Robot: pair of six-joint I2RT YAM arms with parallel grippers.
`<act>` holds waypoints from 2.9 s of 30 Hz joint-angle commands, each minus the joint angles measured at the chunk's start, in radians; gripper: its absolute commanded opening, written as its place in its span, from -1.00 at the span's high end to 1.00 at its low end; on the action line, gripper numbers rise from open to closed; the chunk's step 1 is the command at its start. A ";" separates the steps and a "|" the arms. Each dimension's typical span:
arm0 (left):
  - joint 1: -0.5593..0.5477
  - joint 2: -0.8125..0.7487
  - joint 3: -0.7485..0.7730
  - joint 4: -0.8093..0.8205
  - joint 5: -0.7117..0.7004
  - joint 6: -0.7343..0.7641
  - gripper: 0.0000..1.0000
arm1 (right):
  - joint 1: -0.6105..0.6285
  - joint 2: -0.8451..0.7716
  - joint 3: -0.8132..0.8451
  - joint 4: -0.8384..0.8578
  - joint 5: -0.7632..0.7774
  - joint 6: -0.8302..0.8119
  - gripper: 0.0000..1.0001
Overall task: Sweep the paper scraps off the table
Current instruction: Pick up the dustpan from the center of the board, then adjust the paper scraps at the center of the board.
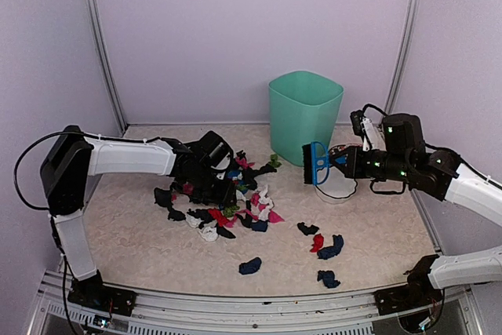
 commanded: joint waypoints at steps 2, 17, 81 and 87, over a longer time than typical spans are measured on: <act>-0.027 0.070 0.078 -0.062 -0.119 -0.094 -0.14 | -0.011 0.002 0.000 0.000 0.016 -0.017 1.00; -0.018 0.163 0.141 -0.060 -0.161 -0.117 -0.08 | -0.010 0.000 -0.006 -0.005 0.029 -0.032 1.00; 0.082 0.004 -0.539 2.237 0.744 -1.669 1.00 | -0.010 -0.051 -0.003 0.022 0.019 0.034 1.00; 0.121 -0.058 -0.542 2.120 0.787 -1.591 1.00 | -0.010 -0.046 0.001 0.024 0.024 0.032 1.00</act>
